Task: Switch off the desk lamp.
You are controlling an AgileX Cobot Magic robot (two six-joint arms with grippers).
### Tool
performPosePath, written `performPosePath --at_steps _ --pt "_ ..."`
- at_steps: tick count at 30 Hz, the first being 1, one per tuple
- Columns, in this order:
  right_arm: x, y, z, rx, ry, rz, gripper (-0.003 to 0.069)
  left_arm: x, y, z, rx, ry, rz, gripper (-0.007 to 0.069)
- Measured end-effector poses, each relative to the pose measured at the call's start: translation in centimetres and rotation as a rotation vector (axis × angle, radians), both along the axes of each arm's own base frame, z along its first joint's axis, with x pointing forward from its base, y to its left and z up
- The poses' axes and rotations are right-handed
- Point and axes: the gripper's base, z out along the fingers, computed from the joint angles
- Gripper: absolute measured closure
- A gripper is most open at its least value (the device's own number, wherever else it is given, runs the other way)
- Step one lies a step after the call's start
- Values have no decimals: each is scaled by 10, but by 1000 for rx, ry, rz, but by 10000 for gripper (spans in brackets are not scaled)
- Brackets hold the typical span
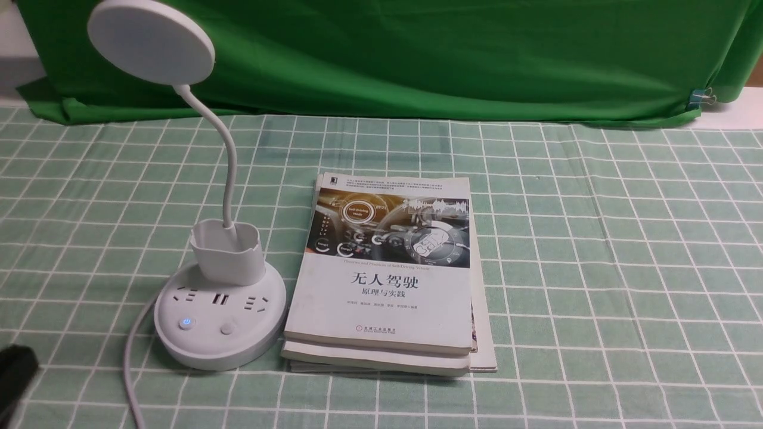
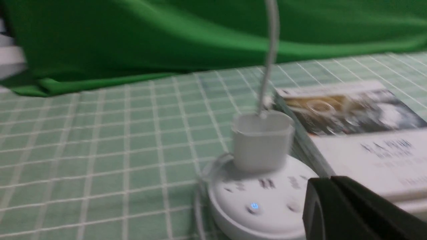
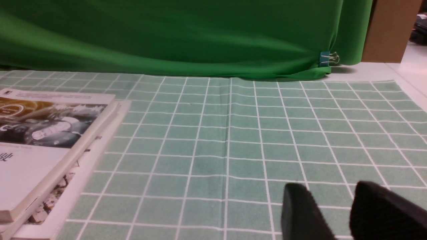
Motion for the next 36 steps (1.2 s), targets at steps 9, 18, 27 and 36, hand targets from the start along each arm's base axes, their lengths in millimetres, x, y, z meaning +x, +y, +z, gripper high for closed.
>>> performPosePath --at_steps 9,18,27,36 --pt "0 0 0 0 0 0 417 3 7 -27 -73 -26 161 624" --pt "0 0 0 0 0 0 417 4 6 -59 -141 87 163 624" --pt "0 0 0 0 0 0 417 4 6 -59 -141 90 163 624" --pt "0 0 0 0 0 0 417 4 6 -59 -138 90 163 624"
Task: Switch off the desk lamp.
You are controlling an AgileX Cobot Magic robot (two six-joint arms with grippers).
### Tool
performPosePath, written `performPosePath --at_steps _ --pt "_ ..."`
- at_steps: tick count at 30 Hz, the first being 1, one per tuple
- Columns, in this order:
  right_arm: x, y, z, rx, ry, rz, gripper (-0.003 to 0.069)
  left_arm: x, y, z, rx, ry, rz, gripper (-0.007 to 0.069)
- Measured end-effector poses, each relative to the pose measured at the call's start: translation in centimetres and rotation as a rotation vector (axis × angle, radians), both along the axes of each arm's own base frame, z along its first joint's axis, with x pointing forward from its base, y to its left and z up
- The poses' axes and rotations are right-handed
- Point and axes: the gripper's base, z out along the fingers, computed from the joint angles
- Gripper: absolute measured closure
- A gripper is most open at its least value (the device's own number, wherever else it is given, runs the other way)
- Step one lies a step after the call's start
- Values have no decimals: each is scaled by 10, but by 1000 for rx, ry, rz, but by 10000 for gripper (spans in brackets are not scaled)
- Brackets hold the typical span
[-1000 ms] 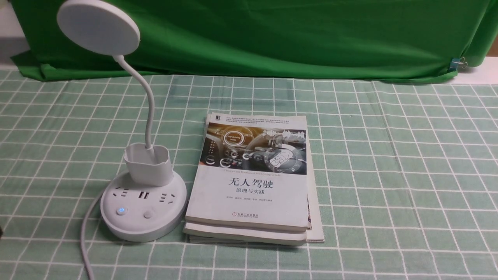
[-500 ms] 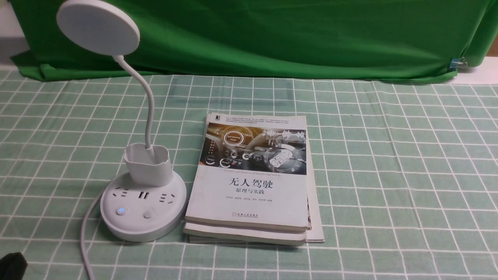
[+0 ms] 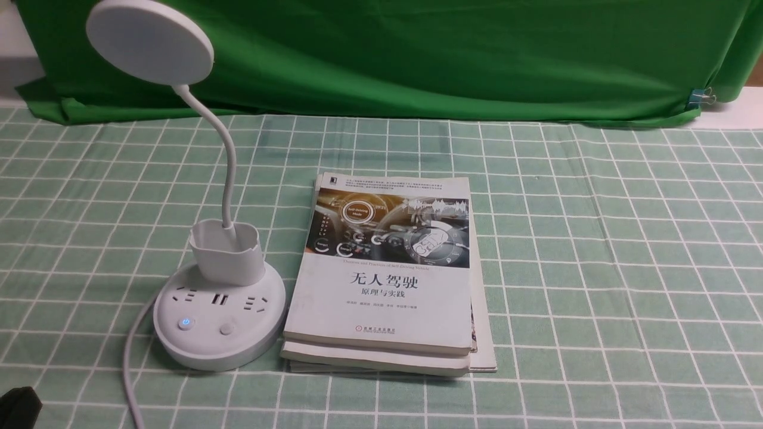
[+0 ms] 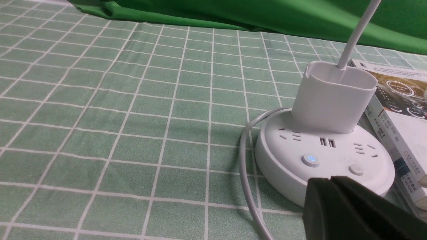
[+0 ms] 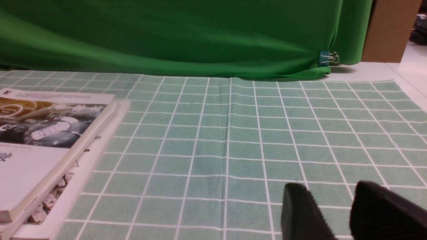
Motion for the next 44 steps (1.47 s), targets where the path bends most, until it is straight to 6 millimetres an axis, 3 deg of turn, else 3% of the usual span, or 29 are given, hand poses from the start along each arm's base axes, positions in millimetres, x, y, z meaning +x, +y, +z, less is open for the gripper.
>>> performPosePath --at_steps 44 --pt "0 0 0 0 0 0 417 0 -2 0 37 -1 -43 624"
